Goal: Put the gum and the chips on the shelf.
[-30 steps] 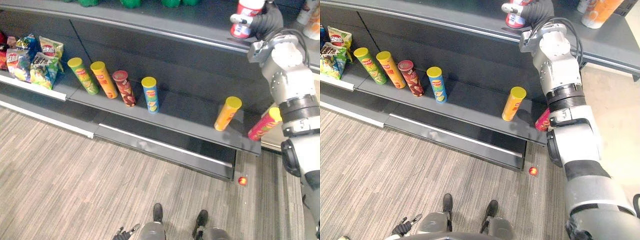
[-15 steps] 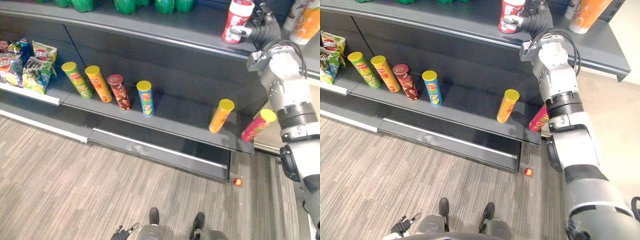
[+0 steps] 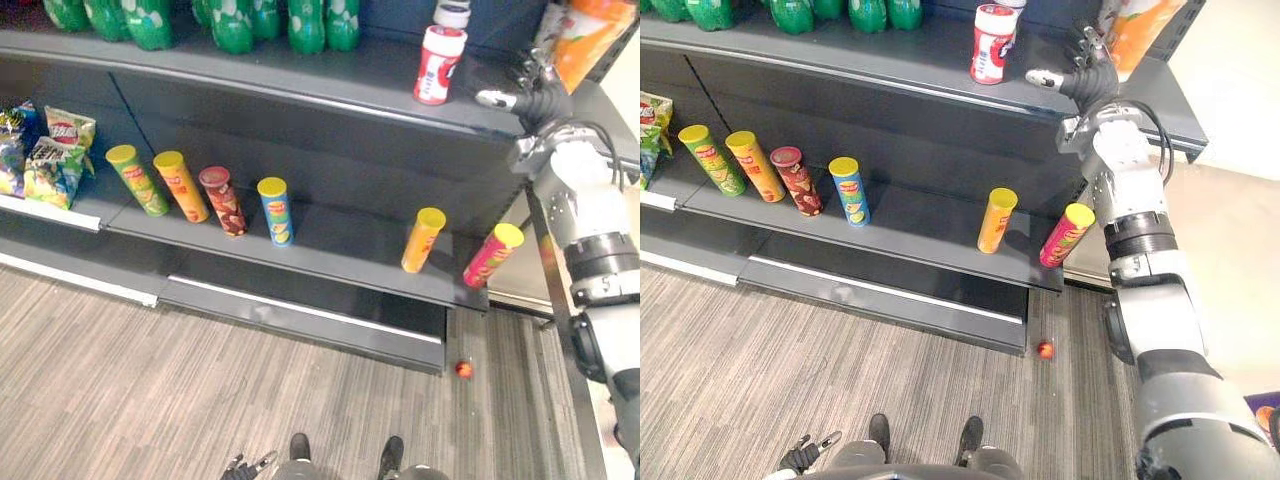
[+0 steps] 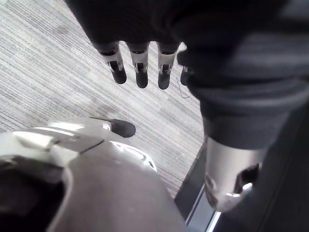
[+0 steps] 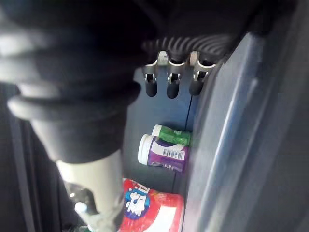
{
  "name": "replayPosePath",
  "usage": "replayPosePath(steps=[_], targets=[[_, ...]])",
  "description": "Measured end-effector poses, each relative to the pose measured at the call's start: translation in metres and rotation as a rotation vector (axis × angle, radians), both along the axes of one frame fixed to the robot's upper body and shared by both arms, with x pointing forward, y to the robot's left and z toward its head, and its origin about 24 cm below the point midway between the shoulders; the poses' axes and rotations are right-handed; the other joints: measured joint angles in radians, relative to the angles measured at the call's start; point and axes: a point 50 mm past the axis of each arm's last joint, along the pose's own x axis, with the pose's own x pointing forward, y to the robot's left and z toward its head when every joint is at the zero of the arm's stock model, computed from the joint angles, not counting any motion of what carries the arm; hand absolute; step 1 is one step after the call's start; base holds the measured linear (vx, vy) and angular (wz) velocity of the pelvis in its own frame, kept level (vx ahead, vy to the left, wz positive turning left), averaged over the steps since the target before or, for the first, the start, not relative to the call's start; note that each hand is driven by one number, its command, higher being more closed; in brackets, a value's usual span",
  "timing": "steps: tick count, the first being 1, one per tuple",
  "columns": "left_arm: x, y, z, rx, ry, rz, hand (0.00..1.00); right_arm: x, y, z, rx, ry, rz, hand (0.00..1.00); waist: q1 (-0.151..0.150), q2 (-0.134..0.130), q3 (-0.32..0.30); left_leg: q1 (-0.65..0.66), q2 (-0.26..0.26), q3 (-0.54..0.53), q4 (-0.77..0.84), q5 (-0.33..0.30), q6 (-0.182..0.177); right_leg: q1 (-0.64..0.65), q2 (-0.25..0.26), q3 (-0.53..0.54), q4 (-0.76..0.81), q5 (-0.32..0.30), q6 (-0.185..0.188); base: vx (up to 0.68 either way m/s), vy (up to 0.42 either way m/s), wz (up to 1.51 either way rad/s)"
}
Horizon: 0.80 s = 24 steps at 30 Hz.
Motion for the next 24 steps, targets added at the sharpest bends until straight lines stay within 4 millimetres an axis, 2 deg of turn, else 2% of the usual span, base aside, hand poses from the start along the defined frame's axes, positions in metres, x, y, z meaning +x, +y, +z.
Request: replayPosePath(steps=[5, 9, 12, 14, 23, 24], targets=[[-0.003, 0.0, -0.001, 0.001, 0.006, 0.001, 0.0, -0.02, 0.001, -0.017, -0.044, -0.048, 0.026, 0.0, -0.014, 0.003, -0.021, 0.007, 0.008, 0.027, 0.0, -0.013, -0.011, -0.003, 0.009, 0.024, -0.006, 0.001, 0.001, 0.03, -0.016, -0.15], [-0.011, 0.001, -0.003, 0.01, 0.032, -0.011, 0.0, -0.041, 0.011, -0.034, -0.079, -0.082, 0.078, 0.0, -0.034, 0.004, -0.041, 0.015, 0.012, 0.05, 0.0, -0.017, -0.012, -0.005, 0.016, 0.046, -0.013, 0.002, 0.001, 0.06, -0.014, -0.18], [-0.012, 0.001, -0.003, 0.014, 0.032, -0.008, 0.0, -0.058, 0.022, -0.045, -0.081, -0.097, 0.146, 0.0, -0.043, 0.004, -0.046, 0.024, 0.014, 0.058, 0.0, -0.023, -0.015, -0.004, 0.02, 0.06, -0.015, 0.002, 0.001, 0.05, -0.008, -0.14], [-0.019, 0.001, -0.004, 0.015, 0.048, -0.001, 0.0, -0.073, 0.036, -0.058, -0.059, -0.097, 0.224, 0.0, -0.062, 0.004, -0.062, 0.024, 0.014, 0.061, 0.0, -0.028, -0.016, -0.005, 0.021, 0.064, -0.016, 0.002, 0.0, 0.06, -0.004, -0.05], [-0.025, 0.003, -0.004, 0.035, 0.053, 0.019, 0.0, -0.114, 0.065, -0.099, -0.037, -0.082, 0.429, 0.0, -0.066, -0.009, -0.082, 0.024, 0.012, 0.078, 0.0, -0.042, -0.015, -0.016, 0.02, 0.084, -0.013, 0.002, 0.0, 0.02, 0.003, -0.06], [-0.026, 0.003, -0.004, 0.036, 0.056, 0.02, 0.0, -0.122, 0.074, -0.119, -0.036, -0.021, 0.489, 0.0, -0.066, -0.011, -0.089, 0.023, 0.012, 0.078, 0.0, -0.044, -0.018, -0.018, 0.02, 0.085, -0.013, 0.001, 0.0, 0.0, 0.0, 0.0]])
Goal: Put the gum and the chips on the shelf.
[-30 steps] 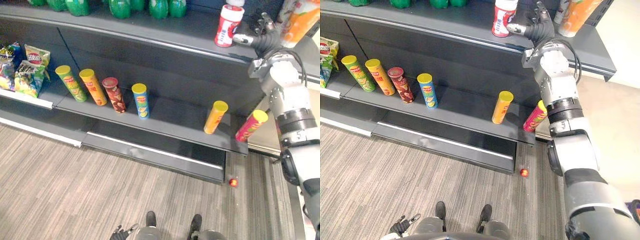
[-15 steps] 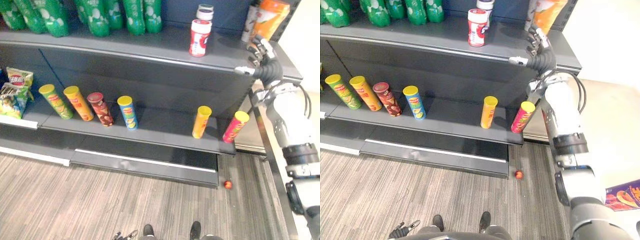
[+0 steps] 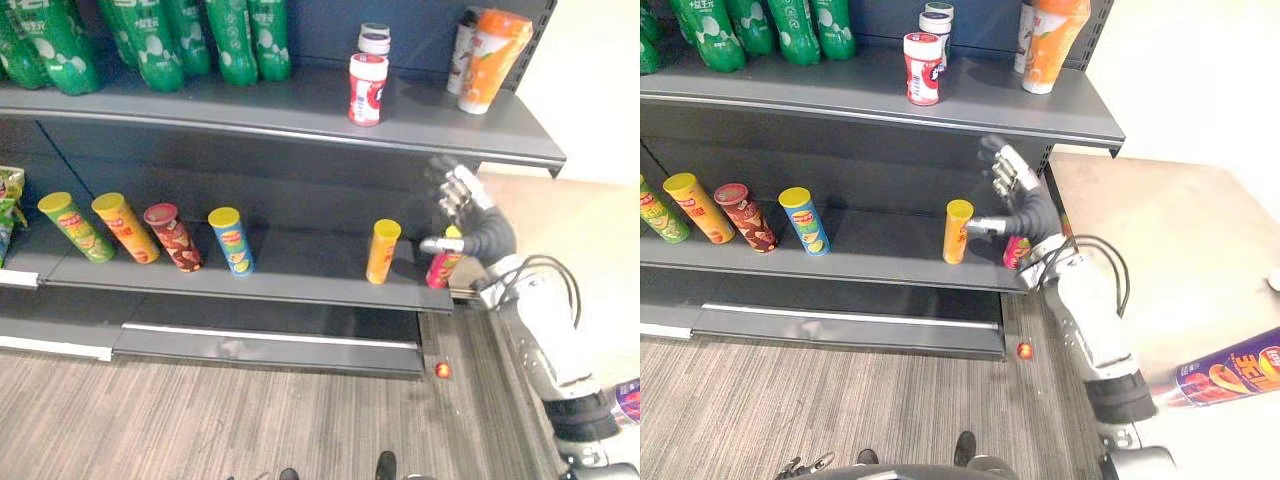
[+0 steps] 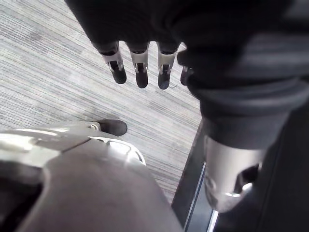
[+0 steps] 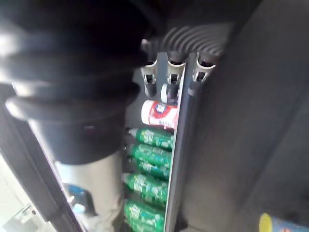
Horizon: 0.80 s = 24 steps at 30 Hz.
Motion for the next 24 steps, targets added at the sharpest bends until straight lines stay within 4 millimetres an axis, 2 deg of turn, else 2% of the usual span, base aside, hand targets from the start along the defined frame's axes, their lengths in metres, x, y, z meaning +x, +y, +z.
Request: replayPosePath(steps=[2, 3, 5, 6, 8, 11, 14, 18, 21, 24], targets=[[-0.001, 0.0, 0.0, -0.002, 0.001, 0.007, 0.0, -0.006, 0.007, -0.02, -0.007, 0.07, 0.041, 0.0, 0.001, 0.002, -0.004, 0.001, -0.001, 0.001, 0.0, -0.004, -0.002, 0.002, 0.0, 0.0, 0.0, -0.001, -0.001, 0.0, 0.0, 0.0], [-0.002, -0.001, 0.0, -0.004, 0.003, 0.026, 0.0, -0.017, 0.019, -0.058, -0.01, 0.224, 0.092, 0.0, 0.002, 0.005, -0.011, 0.0, -0.003, 0.001, 0.0, -0.006, -0.003, 0.003, -0.001, -0.001, 0.0, -0.003, -0.002, 0.0, 0.0, 0.0], [-0.002, -0.002, -0.001, -0.003, 0.005, 0.018, 0.0, -0.026, 0.025, -0.088, -0.015, 0.347, 0.111, 0.0, 0.003, 0.008, -0.012, 0.0, -0.004, 0.001, 0.0, -0.008, -0.002, 0.004, -0.003, -0.001, 0.0, -0.003, -0.002, 0.0, 0.0, 0.0], [-0.002, -0.002, -0.001, -0.002, 0.007, 0.012, 0.0, -0.032, 0.027, -0.111, -0.02, 0.444, 0.113, 0.0, 0.003, 0.01, -0.013, 0.0, -0.005, 0.001, 0.0, -0.009, -0.002, 0.006, -0.005, -0.002, -0.001, -0.004, -0.003, 0.02, 0.008, 0.03], [-0.001, -0.004, -0.001, -0.002, 0.009, 0.002, 0.0, -0.054, 0.026, -0.169, -0.043, 0.691, 0.08, 0.0, 0.003, 0.018, -0.015, 0.0, -0.01, 0.0, 0.0, -0.012, 0.002, 0.008, -0.01, -0.006, 0.0, -0.004, -0.003, 0.03, 0.013, 0.05], [-0.002, -0.01, -0.002, -0.015, 0.013, -0.017, 0.0, -0.075, 0.016, -0.216, -0.063, 0.891, -0.017, 0.0, 0.001, 0.032, -0.017, 0.0, -0.016, -0.002, 0.0, -0.017, 0.008, 0.009, -0.017, -0.011, 0.001, -0.007, 0.001, 0.02, 0.012, 0.02], [-0.001, -0.011, -0.002, -0.018, 0.014, -0.018, 0.0, -0.095, 0.011, -0.245, -0.101, 1.008, -0.091, 0.0, -0.002, 0.039, -0.02, 0.003, -0.018, -0.006, 0.0, -0.019, 0.007, 0.018, -0.02, -0.018, 0.001, -0.012, 0.004, 0.04, 0.011, 0.08], [-0.001, -0.012, -0.003, -0.022, 0.014, -0.018, 0.0, -0.123, -0.003, -0.278, -0.056, 1.2, -0.25, 0.0, -0.003, 0.044, -0.02, 0.004, -0.022, -0.02, 0.0, -0.021, 0.006, 0.022, -0.023, -0.026, 0.001, -0.013, 0.004, 0.05, 0.001, 0.08], [-0.002, -0.014, -0.003, -0.029, 0.02, -0.014, 0.0, -0.151, -0.027, -0.298, -0.088, 1.331, -0.415, 0.0, -0.007, 0.055, -0.016, 0.019, -0.029, -0.025, 0.0, -0.026, 0.008, 0.043, -0.032, -0.037, 0.003, -0.019, 0.012, 0.04, 0.018, 0.11], [-0.003, -0.015, -0.004, -0.047, 0.02, 0.02, 0.0, -0.17, -0.053, -0.307, -0.102, 1.396, -0.583, 0.0, -0.016, 0.061, -0.016, 0.035, -0.039, -0.027, 0.0, -0.031, 0.013, 0.059, -0.042, -0.043, 0.006, -0.024, 0.019, 0.02, 0.037, 0.06]])
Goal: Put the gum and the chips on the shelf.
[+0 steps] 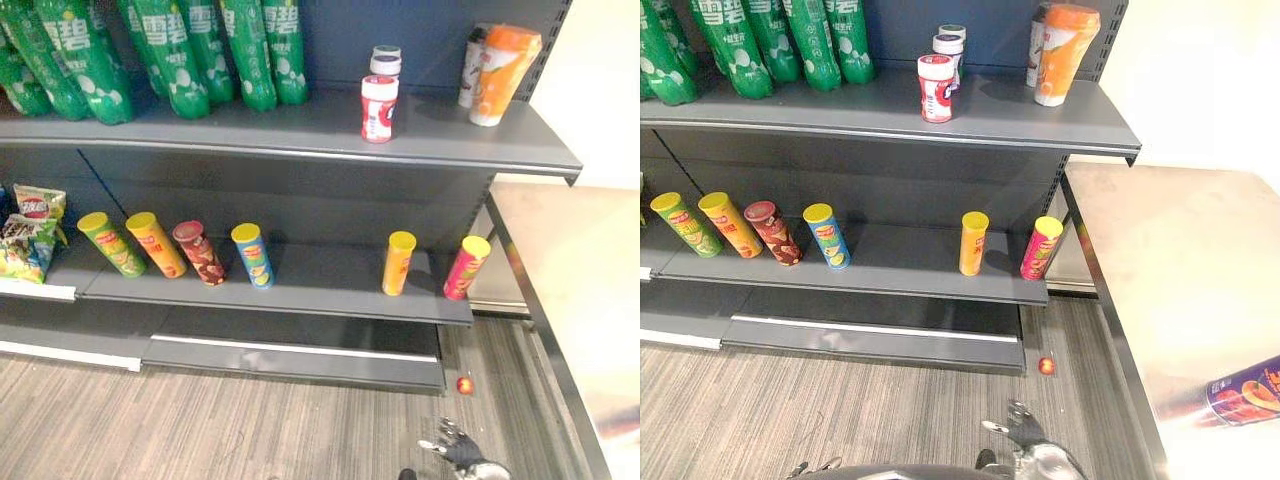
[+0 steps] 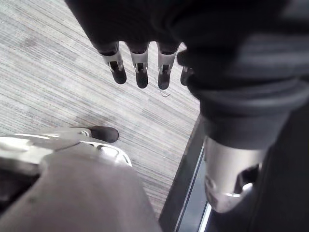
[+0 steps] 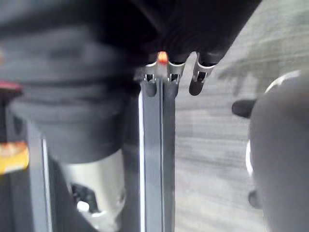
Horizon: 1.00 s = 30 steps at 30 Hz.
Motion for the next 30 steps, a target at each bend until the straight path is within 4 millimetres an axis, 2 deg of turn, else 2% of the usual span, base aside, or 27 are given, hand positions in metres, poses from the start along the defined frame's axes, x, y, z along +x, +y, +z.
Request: replayPosePath(steps=[6, 15, 18, 19, 21, 24, 25, 26, 27, 29, 30], targets=[[0.001, -0.001, 0.0, -0.026, -0.012, -0.009, 0.0, -0.017, -0.015, -0.003, -0.079, 0.04, -0.107, 0.0, -0.003, 0.001, 0.001, 0.005, -0.009, 0.0, 0.0, -0.003, 0.004, 0.004, -0.009, -0.002, 0.002, 0.0, 0.001, 0.0, 0.012, 0.0], [-0.004, -0.002, -0.002, -0.077, -0.031, 0.083, 0.0, -0.042, -0.019, -0.009, -0.113, 0.126, -0.188, 0.0, -0.005, 0.0, 0.01, 0.02, -0.014, 0.002, 0.0, -0.01, 0.01, 0.022, -0.012, -0.001, -0.008, -0.005, 0.007, 0.01, 0.003, -0.01], [-0.004, -0.003, -0.002, -0.092, -0.045, 0.118, 0.0, -0.052, -0.019, -0.012, -0.097, 0.173, -0.228, 0.0, -0.007, -0.007, 0.029, 0.037, -0.017, 0.005, 0.011, -0.026, 0.024, 0.0, -0.028, 0.004, 0.08, -0.056, 0.021, 0.05, 0.045, 0.02], [0.0, -0.002, -0.001, -0.093, -0.056, 0.116, 0.0, -0.053, -0.019, -0.012, -0.089, 0.169, -0.26, 0.0, -0.008, -0.014, 0.043, 0.023, -0.019, 0.004, 0.07, -0.058, 0.028, -0.025, -0.047, 0.011, 0.149, -0.087, 0.028, 0.01, 0.073, -0.06], [0.004, 0.001, 0.0, -0.088, -0.065, 0.122, 0.0, -0.055, -0.02, -0.012, -0.064, 0.159, -0.352, 0.0, -0.007, -0.014, 0.058, -0.011, -0.016, 0.022, 0.181, -0.118, 0.036, -0.054, -0.068, 0.034, 0.217, -0.105, 0.035, 0.01, 0.071, -0.28], [0.009, 0.001, 0.0, -0.086, -0.061, 0.106, 0.0, -0.065, -0.019, -0.012, -0.04, 0.142, -0.524, 0.0, -0.008, -0.014, 0.077, -0.031, -0.003, 0.102, 0.264, -0.174, 0.056, -0.086, -0.07, 0.095, 0.24, -0.074, 0.062, 0.0, 0.123, -0.72], [0.011, 0.001, 0.0, -0.085, -0.059, 0.096, 0.0, -0.068, -0.019, -0.012, -0.042, 0.135, -0.55, 0.0, -0.008, -0.014, 0.085, -0.028, 0.009, 0.155, 0.278, -0.187, 0.066, -0.105, -0.059, 0.109, 0.221, -0.029, 0.06, -0.09, 0.154, -1.12], [0.011, -0.002, -0.001, -0.091, -0.059, 0.094, 0.0, -0.068, -0.019, -0.011, -0.042, 0.129, -0.557, 0.0, -0.008, 0.0, 0.093, -0.028, 0.024, 0.198, 0.282, -0.191, 0.074, -0.113, -0.046, 0.113, 0.188, 0.011, 0.059, -0.12, 0.146, -1.53], [0.015, -0.003, 0.0, -0.095, -0.07, 0.1, 0.0, -0.064, -0.021, -0.01, -0.043, 0.112, -0.556, 0.0, -0.006, 0.004, 0.107, -0.015, 0.05, 0.273, 0.282, -0.193, 0.081, -0.133, -0.052, 0.033, 0.245, -0.01, 0.017, -0.15, 0.155, -1.58], [0.02, 0.001, 0.001, -0.086, -0.086, 0.095, 0.0, -0.064, -0.019, -0.011, -0.034, 0.116, -0.553, 0.0, -0.009, 0.009, 0.131, -0.007, 0.09, 0.38, 0.282, -0.193, 0.081, -0.165, -0.101, -0.127, 0.435, -0.074, -0.068, -0.12, 0.15, -1.79], [0.023, 0.001, 0.002, -0.084, -0.094, 0.094, 0.0, -0.064, -0.018, -0.011, -0.031, 0.12, -0.54, 0.0, -0.005, 0.009, 0.135, 0.005, 0.118, 0.446, 0.281, -0.19, 0.076, -0.158, -0.127, -0.193, 0.508, -0.082, -0.08, -0.05, 0.085, -2.03]])
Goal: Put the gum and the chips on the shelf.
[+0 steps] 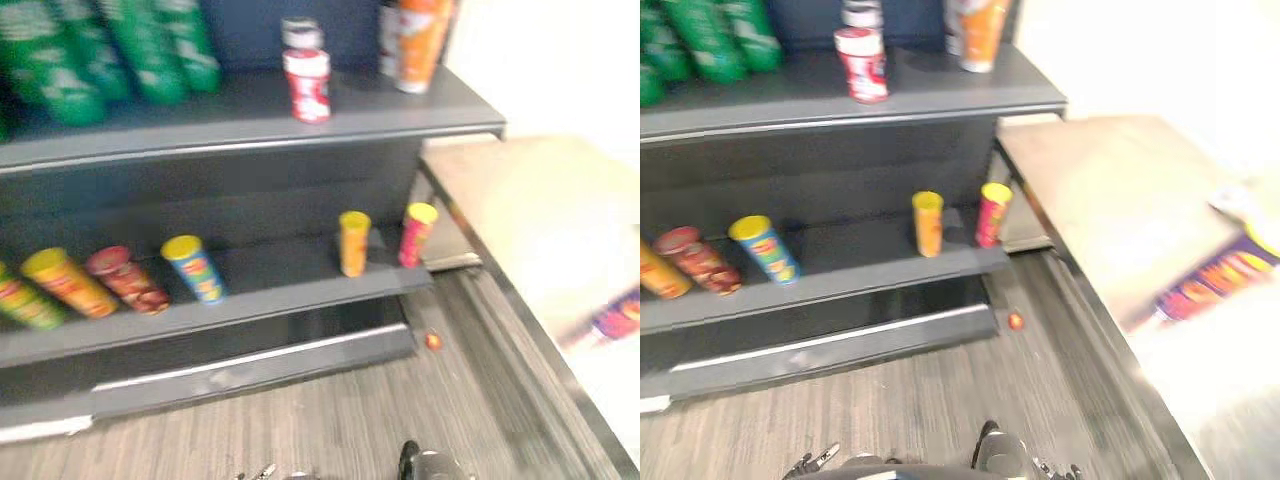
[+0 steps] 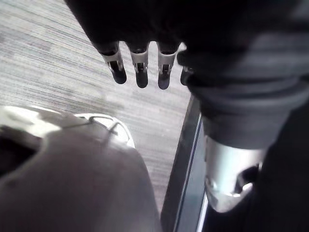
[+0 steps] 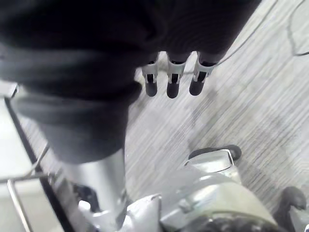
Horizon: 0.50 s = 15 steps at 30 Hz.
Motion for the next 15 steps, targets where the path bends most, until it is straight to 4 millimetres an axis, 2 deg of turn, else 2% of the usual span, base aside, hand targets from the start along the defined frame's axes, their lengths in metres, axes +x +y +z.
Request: replayPosePath(steps=[2, 3, 4, 5, 7, 9, 10, 11, 15], targets=[[0.002, 0.002, 0.001, 0.007, -0.002, 0.005, 0.0, 0.001, 0.0, 0.0, 0.002, -0.003, 0.003, 0.0, -0.001, -0.002, 0.0, 0.016, 0.025, 0.089, 0.0, 0.006, -0.01, 0.035, -0.031, -0.046, 0.034, 0.0, -0.002, -0.02, 0.011, -1.63], [0.007, 0.003, 0.002, 0.012, -0.013, 0.003, 0.0, 0.001, 0.001, 0.0, 0.003, -0.003, 0.003, 0.0, -0.002, -0.009, -0.001, 0.016, 0.026, 0.124, 0.0, 0.009, -0.015, 0.067, -0.05, -0.06, 0.013, 0.019, 0.009, -0.01, -0.076, -1.19], [0.016, 0.003, 0.003, 0.013, -0.036, -0.002, 0.0, 0.002, 0.002, 0.0, 0.002, -0.003, 0.011, 0.0, -0.003, -0.026, -0.002, 0.017, 0.023, 0.164, -0.005, 0.016, -0.024, 0.09, -0.044, -0.061, -0.062, 0.016, 0.026, -0.1, -0.131, -1.38], [0.024, -0.002, 0.003, 0.0, -0.054, -0.001, 0.0, 0.005, 0.0, 0.001, -0.01, -0.008, 0.03, 0.0, -0.007, -0.013, 0.008, 0.043, 0.005, 0.213, -0.058, 0.051, -0.032, 0.094, -0.032, -0.088, -0.114, 0.016, 0.026, -0.09, -0.106, -1.07], [0.026, -0.012, 0.002, -0.024, -0.065, -0.001, 0.0, 0.005, 0.0, 0.001, -0.014, -0.006, 0.033, 0.0, -0.014, -0.009, 0.01, 0.079, -0.018, 0.248, -0.123, 0.087, -0.042, 0.11, -0.019, -0.095, -0.154, 0.012, 0.032, -0.13, -0.097, -0.67], [0.026, -0.013, 0.002, -0.024, -0.065, 0.004, 0.0, 0.007, 0.001, 0.001, -0.016, -0.01, 0.045, 0.0, -0.023, -0.02, 0.008, 0.115, -0.047, 0.28, -0.18, 0.117, -0.056, 0.137, -0.011, -0.118, -0.21, -0.012, 0.049, -0.18, -0.146, -0.53], [0.023, -0.01, 0.002, -0.012, -0.057, 0.007, 0.0, 0.01, 0.004, 0.001, -0.014, -0.015, 0.068, 0.0, -0.023, -0.033, 0.001, 0.122, -0.071, 0.303, -0.202, 0.127, -0.065, 0.143, -0.014, -0.123, -0.247, -0.052, 0.062, -0.2, -0.171, -0.52], [0.023, -0.01, 0.002, -0.007, -0.052, 0.01, 0.0, 0.015, 0.004, 0.001, -0.017, -0.026, 0.082, 0.0, -0.027, -0.039, -0.002, 0.13, -0.08, 0.319, -0.221, 0.14, -0.07, 0.142, -0.012, -0.121, -0.259, -0.068, 0.075, -0.2, -0.157, -0.44], [0.021, -0.011, 0.001, -0.004, -0.05, 0.013, 0.0, 0.011, 0.003, 0.001, -0.022, -0.022, 0.079, 0.0, -0.027, -0.027, -0.009, 0.14, -0.082, 0.32, -0.253, 0.172, -0.073, 0.142, 0.004, -0.123, -0.261, -0.078, 0.073, -0.1, -0.051, -0.05]])
